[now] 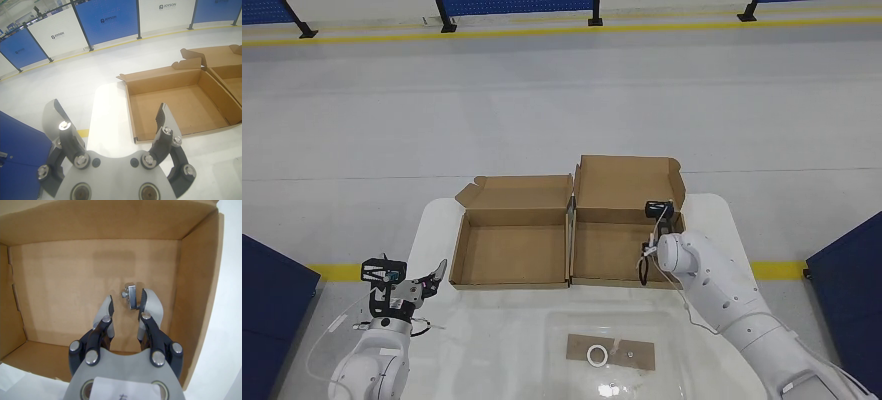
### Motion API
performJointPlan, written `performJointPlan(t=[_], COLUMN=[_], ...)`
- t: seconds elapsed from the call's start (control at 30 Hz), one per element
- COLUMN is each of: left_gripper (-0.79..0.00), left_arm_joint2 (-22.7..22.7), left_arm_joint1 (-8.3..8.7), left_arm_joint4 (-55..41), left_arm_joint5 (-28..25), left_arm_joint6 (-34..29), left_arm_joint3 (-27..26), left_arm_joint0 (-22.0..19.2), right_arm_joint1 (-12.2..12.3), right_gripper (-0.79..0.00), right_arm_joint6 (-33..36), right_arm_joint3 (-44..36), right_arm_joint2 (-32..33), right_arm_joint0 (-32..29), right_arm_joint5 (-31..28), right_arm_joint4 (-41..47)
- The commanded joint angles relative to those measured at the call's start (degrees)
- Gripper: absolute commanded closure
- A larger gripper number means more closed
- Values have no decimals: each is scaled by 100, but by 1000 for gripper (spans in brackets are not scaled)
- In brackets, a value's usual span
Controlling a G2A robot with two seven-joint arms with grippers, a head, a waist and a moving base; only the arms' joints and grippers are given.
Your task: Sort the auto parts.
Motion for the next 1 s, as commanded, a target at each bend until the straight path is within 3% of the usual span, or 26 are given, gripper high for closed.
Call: performJointPlan(t=[0.0, 0.27, 0.6, 0.73, 0.87, 0.97], left_gripper=[-785, -785, -785, -785, -785, -785], left_arm_joint2=[0, 0, 0, 0, 0, 0], left_arm_joint1=[0, 0, 0, 0, 0, 0], left_arm_joint4=[0, 0, 0, 0, 0, 0], left_arm_joint5=[0, 0, 0, 0, 0, 0], left_arm_joint6=[0, 0, 0, 0, 0, 0], left_arm_joint3=[0, 0, 0, 0, 0, 0], left_arm_joint0=[0, 0, 0, 0, 0, 0], right_arm_joint1=[4, 134, 136, 257, 429, 471], right_gripper=[-785, -785, -785, -785, -785, -785], right_arm_joint6=[-25, 138, 54, 86, 756, 957], right_arm_joint3=[-55, -853, -943, -1574, -2093, -2178], right_arm_joint2=[55, 505, 570, 1196, 1758, 1875], right_arm_joint0=[-23, -320, -376, -690, -981, -1047], right_arm_joint5=[-29, -313, -473, -1689, -3085, -3344], right_arm_joint4=[-15, -87, 69, 903, 1433, 1493])
